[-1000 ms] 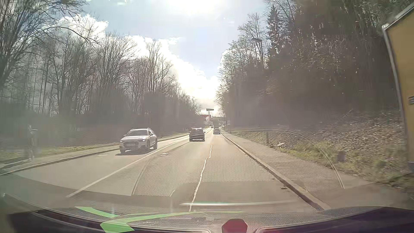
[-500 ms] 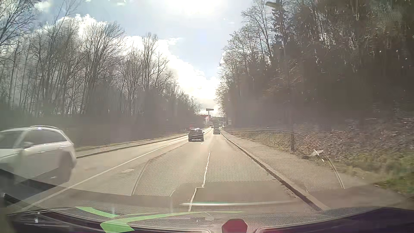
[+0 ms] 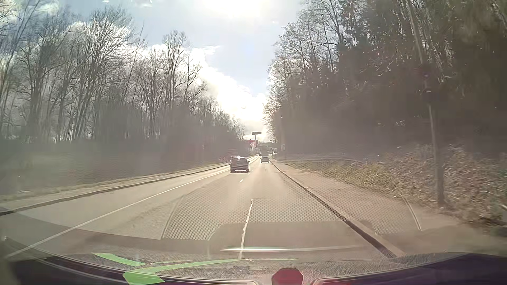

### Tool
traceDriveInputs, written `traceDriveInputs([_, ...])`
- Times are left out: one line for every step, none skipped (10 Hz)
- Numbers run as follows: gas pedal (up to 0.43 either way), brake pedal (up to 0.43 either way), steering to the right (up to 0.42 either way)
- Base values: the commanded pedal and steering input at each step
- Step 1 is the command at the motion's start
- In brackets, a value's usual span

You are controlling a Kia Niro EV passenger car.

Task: Follow the waypoints while adhering to traffic rules and regulations

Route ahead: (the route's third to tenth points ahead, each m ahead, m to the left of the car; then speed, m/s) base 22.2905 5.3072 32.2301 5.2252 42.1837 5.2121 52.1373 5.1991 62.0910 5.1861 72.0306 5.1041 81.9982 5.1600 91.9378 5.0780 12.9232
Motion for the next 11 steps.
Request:
traceDriveInputs([0.197, 0.0, 0.0])
traceDriveInputs([0.197, 0.0, 0.0])
traceDriveInputs([0.197, 0.0, 0.0])
traceDriveInputs([0.197, 0.0, 0.0])
traceDriveInputs([0.197, 0.0, 0.0])
traceDriveInputs([0.197, 0.0, 0.0])
traceDriveInputs([0.197, 0.0, 0.0])
traceDriveInputs([0.197, 0.0, 0.0])
traceDriveInputs([0.209, 0.0, 0.0])
traceDriveInputs([0.22, 0.0, 0.0])
traceDriveInputs([0.22, 0.0, 0.0])
